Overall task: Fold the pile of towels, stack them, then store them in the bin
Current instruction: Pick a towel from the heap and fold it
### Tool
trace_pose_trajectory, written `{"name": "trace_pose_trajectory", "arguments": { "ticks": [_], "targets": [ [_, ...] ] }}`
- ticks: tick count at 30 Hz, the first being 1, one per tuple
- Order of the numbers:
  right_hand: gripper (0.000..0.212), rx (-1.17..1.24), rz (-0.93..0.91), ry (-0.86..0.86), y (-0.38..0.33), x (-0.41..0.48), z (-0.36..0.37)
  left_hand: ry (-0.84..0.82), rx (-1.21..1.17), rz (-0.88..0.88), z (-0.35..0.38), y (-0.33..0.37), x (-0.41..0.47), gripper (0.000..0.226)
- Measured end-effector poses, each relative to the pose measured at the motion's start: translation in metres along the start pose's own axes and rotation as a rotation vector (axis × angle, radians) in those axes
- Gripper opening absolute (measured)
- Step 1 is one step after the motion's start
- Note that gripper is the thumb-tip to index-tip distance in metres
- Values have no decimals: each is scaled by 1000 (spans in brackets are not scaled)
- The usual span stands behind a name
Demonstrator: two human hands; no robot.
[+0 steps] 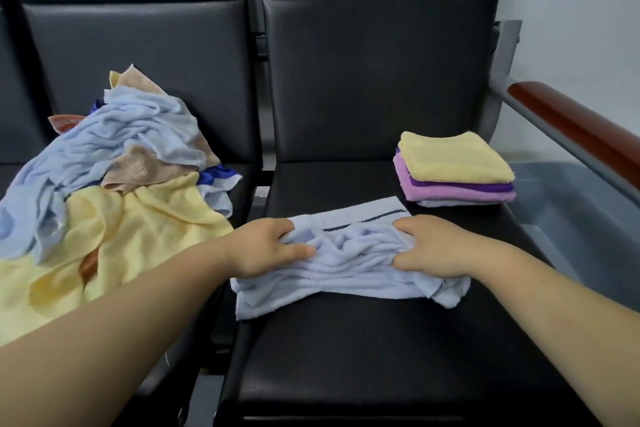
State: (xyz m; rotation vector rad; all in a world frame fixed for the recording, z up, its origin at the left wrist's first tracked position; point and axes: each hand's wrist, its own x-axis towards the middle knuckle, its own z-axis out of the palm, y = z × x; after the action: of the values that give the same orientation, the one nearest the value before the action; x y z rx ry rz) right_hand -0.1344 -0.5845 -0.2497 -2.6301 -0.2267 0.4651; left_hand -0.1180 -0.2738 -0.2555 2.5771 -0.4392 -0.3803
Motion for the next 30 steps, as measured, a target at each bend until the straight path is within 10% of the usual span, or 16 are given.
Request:
{"name": "trace_pose_trajectory", "arguments": {
  "ticks": [11,16,23,30],
  "targets": [
    [30,267,183,-553,-7,-20,-13,-261,-85,-273,-7,1,-14,57],
    [51,313,288,-245,-2,-11,-8,-70,-42,-302,-6,-7,-5,66],
    [18,123,213,114,5,-1,-2,32,111,-240,-9,-17,9,30],
    [11,59,205,81,10,5,-4,164,178,-143,-7,-29,15,4]
  ]
}}
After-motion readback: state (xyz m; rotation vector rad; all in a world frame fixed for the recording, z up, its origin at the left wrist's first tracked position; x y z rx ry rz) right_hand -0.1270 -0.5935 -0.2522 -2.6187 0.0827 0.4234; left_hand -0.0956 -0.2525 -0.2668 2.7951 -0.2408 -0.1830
